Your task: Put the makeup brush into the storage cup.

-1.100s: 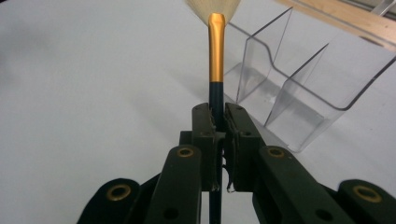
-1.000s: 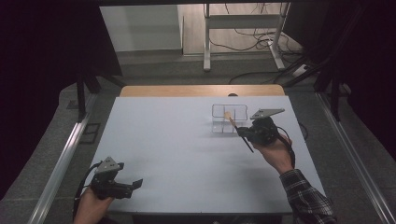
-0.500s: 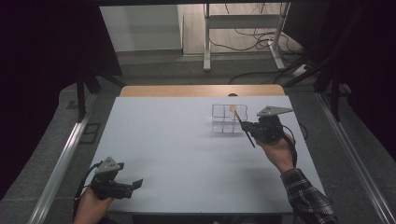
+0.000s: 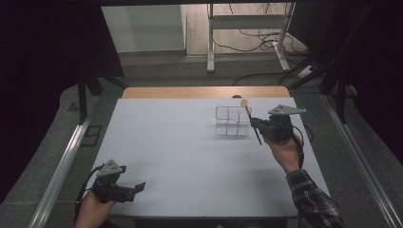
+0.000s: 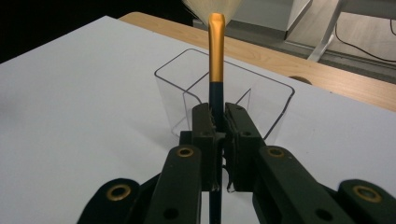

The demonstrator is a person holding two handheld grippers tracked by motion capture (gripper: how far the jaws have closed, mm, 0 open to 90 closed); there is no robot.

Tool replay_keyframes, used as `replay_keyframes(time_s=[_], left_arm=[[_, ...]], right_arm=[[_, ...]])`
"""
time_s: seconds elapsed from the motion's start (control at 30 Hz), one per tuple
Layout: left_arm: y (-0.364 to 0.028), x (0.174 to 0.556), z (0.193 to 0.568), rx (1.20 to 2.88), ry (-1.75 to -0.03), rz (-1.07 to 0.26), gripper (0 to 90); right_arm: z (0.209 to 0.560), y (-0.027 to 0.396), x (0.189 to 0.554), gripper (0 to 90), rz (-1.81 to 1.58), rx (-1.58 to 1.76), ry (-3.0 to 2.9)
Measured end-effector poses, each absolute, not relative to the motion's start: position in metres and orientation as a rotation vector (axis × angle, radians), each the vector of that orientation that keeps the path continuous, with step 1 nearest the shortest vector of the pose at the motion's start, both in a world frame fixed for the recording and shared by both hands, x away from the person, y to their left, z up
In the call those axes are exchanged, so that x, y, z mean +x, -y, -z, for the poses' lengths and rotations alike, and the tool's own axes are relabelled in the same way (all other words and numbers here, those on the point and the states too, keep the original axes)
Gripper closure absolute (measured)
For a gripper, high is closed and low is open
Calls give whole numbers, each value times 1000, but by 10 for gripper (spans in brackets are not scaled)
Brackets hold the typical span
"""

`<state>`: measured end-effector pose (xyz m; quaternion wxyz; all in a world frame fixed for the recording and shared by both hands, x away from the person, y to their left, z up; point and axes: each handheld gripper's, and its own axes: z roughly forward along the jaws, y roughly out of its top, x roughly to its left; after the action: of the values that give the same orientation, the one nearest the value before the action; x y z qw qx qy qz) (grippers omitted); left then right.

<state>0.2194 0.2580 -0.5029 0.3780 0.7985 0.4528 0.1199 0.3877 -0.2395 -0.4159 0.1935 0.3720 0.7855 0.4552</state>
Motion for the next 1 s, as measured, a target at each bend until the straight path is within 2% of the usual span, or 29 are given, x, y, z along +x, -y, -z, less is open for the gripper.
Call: replay_keyframes(time_s=[1.0], left_arm=[[-258, 220, 503, 2042, -1165, -311, 8]], right_arm=[[417, 247, 415, 838, -1353, 1108, -2083]])
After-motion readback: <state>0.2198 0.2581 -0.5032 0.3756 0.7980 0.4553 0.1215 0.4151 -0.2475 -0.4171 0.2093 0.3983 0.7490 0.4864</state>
